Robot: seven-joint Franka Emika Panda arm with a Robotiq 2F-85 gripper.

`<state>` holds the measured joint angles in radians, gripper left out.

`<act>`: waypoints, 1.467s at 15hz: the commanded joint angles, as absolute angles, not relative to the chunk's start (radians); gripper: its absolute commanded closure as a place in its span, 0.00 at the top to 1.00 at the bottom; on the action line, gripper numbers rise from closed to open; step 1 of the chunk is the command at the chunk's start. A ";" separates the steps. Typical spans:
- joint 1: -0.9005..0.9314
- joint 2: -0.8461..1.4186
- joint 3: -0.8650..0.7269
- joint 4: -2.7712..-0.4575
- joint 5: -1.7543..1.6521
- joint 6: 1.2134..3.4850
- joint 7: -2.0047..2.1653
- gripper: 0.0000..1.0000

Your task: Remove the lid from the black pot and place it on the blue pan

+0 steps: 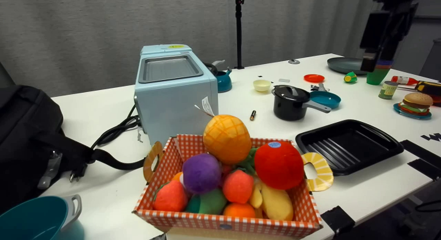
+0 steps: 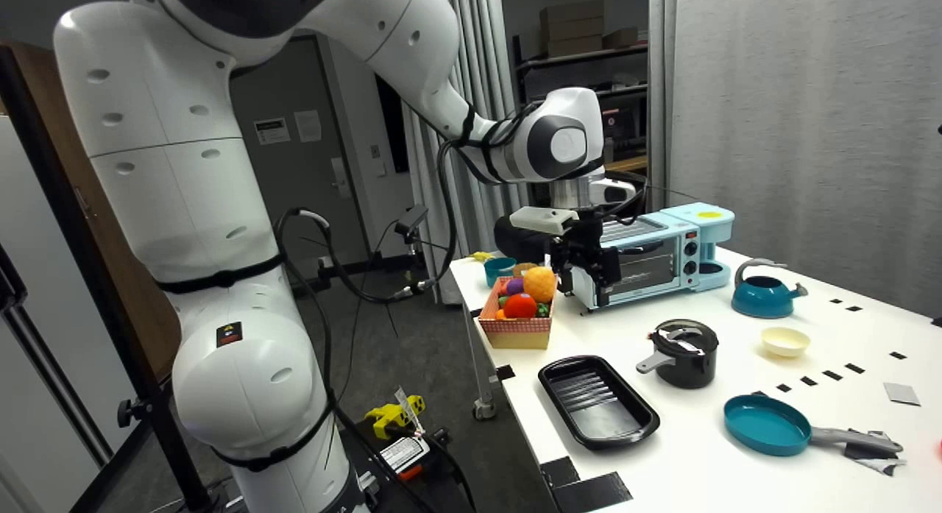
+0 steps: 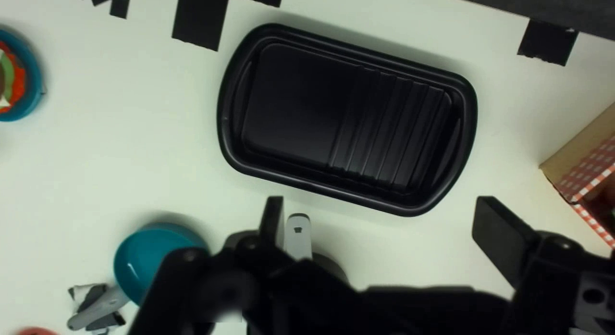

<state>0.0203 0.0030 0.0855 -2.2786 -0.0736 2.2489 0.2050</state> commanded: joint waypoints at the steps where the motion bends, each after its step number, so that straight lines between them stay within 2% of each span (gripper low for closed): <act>1: 0.067 0.126 0.104 -2.171 -0.023 2.286 0.172 1.00; 12: 0.081 0.113 0.090 -2.197 -0.039 2.282 0.206 1.00; 22: 0.070 0.293 0.017 -2.065 -0.061 2.277 0.350 1.00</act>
